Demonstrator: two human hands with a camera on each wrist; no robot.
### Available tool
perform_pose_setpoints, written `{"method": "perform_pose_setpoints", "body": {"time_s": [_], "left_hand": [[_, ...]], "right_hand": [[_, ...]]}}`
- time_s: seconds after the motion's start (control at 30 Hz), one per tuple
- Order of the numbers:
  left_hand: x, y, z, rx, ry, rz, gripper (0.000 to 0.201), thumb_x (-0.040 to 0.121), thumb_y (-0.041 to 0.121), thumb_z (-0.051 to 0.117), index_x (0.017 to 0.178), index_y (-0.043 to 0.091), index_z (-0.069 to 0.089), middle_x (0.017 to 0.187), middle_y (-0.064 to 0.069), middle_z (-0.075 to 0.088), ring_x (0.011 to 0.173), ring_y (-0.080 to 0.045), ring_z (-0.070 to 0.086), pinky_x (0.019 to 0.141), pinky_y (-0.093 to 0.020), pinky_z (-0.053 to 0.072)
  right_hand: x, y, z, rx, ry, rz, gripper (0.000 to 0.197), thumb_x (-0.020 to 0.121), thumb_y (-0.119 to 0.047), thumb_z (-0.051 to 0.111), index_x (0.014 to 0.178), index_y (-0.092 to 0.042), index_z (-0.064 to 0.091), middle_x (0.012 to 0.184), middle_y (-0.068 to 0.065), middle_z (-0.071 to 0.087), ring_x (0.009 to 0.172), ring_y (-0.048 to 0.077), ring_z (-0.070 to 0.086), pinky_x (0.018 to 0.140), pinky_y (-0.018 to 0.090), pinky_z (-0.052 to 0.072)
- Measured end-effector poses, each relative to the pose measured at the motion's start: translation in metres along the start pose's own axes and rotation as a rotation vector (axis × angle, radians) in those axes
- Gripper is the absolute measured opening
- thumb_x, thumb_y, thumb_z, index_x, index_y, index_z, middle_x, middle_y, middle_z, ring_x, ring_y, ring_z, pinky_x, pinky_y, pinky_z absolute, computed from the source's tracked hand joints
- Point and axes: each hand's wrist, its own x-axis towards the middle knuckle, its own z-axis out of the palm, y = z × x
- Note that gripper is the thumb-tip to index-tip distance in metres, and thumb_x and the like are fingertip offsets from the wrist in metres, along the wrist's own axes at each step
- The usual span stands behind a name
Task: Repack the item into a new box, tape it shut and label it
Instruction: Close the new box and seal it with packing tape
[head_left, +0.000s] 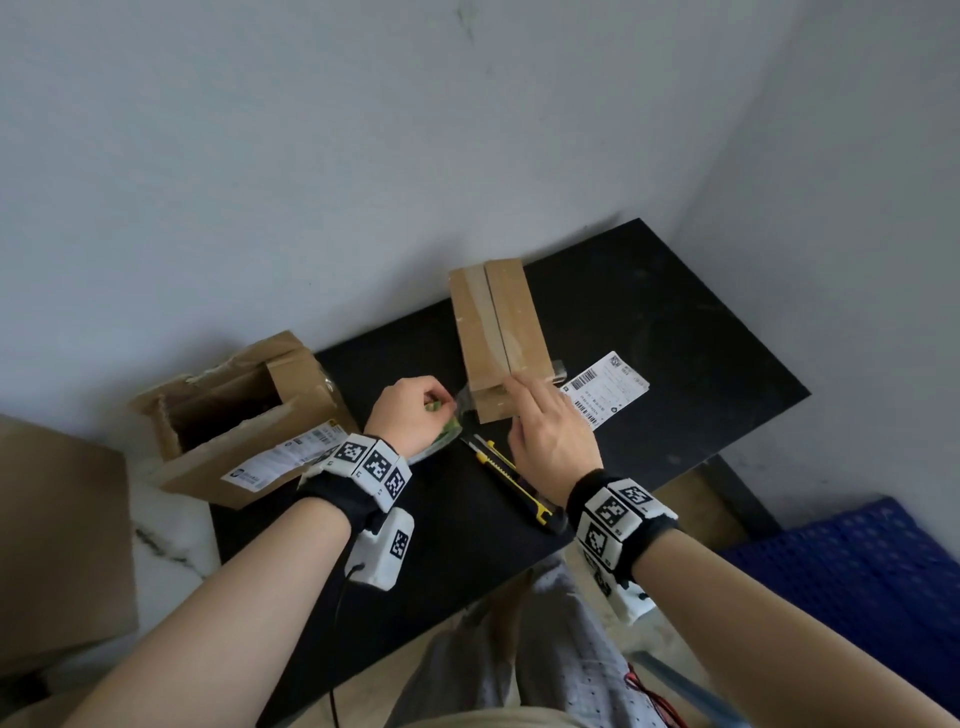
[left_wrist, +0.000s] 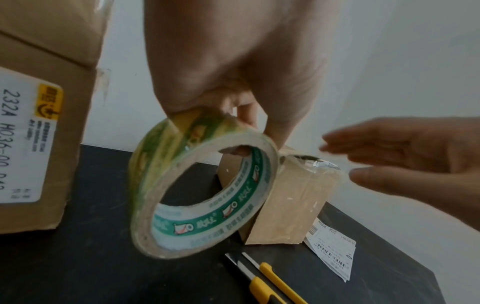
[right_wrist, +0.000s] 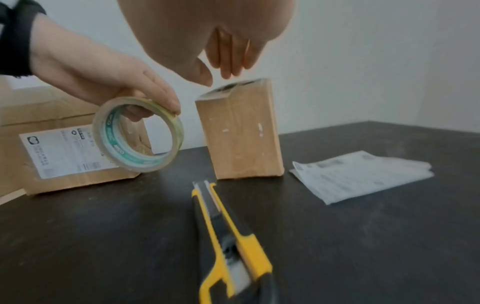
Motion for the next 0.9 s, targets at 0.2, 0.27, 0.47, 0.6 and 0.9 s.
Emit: {"method": "perform_pose_setpoints", "body": {"time_s": [0.2,0.27,0.47,0.6,0.9], "left_hand": [[-0.002,0.007,0.003,0.016,-0.025,0.002,0.011,0.087,0.024,0.062,0.095,0.019,0.067,0.098,0.0,0.068,0.094,-0.016,0.063,0.084,-0.036,0.052],[-0.002,0.007,0.004,0.012,-0.018,0.008,0.008,0.086,0.025,0.063,0.092,0.022,0.066,0.096,0.0,0.068,0.093,-0.017,0.063,0.083,-0.038,0.053],[-0.008,0.002,-0.006,0.109,0.022,0.039,0.01,0.086,0.027,0.063,0.095,0.023,0.063,0.098,0.002,0.064,0.09,-0.017,0.062,0.077,-0.036,0.053],[-0.011,0.002,-0.013,0.364,-0.074,0.086,0.016,0.089,0.026,0.06,0.105,0.024,0.06,0.108,0.003,0.059,0.094,-0.015,0.059,0.075,-0.03,0.05],[-0.027,-0.005,0.002,0.191,0.065,0.103,0.013,0.086,0.027,0.063,0.095,0.021,0.056,0.095,0.002,0.057,0.083,-0.015,0.059,0.072,-0.033,0.052]], "right_hand": [[0.025,-0.001,-0.013,-0.121,-0.345,-0.08,0.07,0.08,-0.008,0.049,0.146,-0.008,0.026,0.154,0.007,0.025,0.144,0.02,0.018,0.116,0.03,0.002],[0.029,0.002,-0.016,-0.155,-0.422,-0.083,0.073,0.082,-0.009,0.048,0.148,-0.01,0.018,0.157,0.004,0.016,0.145,0.016,0.008,0.115,0.028,-0.007],[0.032,0.005,-0.021,-0.24,-0.485,-0.152,0.07,0.086,-0.01,0.047,0.149,-0.011,0.017,0.157,0.003,0.014,0.145,0.015,0.007,0.116,0.03,-0.007],[0.033,0.009,-0.023,-0.212,-0.494,-0.129,0.07,0.085,-0.01,0.048,0.148,-0.011,0.018,0.157,0.004,0.015,0.145,0.015,0.009,0.118,0.031,-0.004],[0.03,0.007,-0.02,-0.188,-0.49,-0.105,0.07,0.087,-0.009,0.045,0.149,-0.013,0.013,0.158,0.001,0.009,0.146,0.014,0.004,0.118,0.031,-0.005]]}}
